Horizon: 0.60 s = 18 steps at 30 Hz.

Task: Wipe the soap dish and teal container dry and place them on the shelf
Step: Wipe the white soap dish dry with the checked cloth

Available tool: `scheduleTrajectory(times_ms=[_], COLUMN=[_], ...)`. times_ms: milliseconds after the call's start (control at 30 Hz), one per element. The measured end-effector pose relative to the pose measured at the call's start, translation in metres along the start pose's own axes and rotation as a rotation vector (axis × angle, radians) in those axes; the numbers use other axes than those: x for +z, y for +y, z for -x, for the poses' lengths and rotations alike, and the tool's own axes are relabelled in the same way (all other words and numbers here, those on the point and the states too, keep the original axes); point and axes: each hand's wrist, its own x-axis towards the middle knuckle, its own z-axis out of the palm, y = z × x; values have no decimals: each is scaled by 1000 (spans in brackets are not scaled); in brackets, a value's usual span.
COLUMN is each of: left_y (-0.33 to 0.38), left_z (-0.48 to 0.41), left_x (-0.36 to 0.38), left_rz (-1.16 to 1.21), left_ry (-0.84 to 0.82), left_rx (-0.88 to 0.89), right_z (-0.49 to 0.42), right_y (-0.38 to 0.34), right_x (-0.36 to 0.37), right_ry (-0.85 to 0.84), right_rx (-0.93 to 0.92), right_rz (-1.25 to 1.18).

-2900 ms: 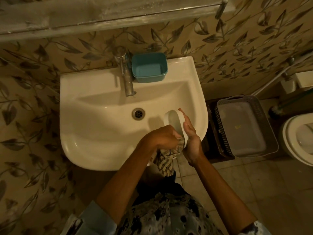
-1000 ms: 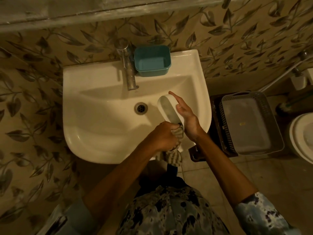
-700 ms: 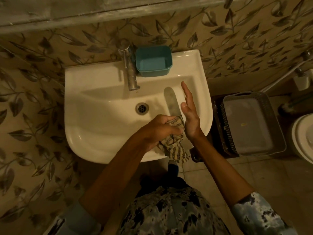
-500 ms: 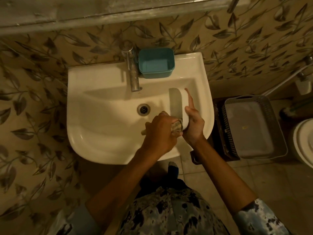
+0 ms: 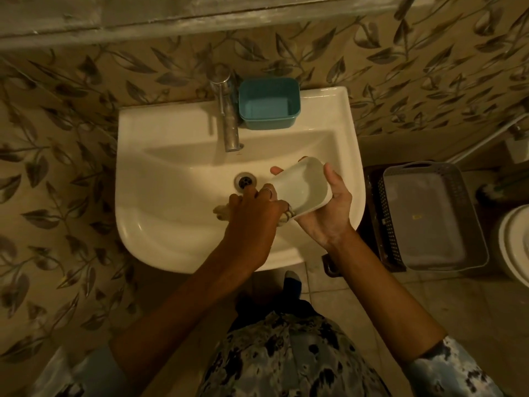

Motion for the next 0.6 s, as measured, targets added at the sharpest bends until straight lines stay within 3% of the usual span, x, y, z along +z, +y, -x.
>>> scheduleTrajectory(times_ms=[133, 367, 600], left_y=[11, 19, 14], left_z=[5, 0, -8], left_x=[-3, -20, -41], left_rz=[293, 765, 1171], left_ry=[-63, -133, -336], left_rx=[-214, -153, -221], right_z=[-4, -6, -1], right_y=[4, 11, 17], right_x=[9, 1, -1], right_ry=[22, 70, 8], right_rx=[-137, -256, -278], right_rz=[92, 263, 162])
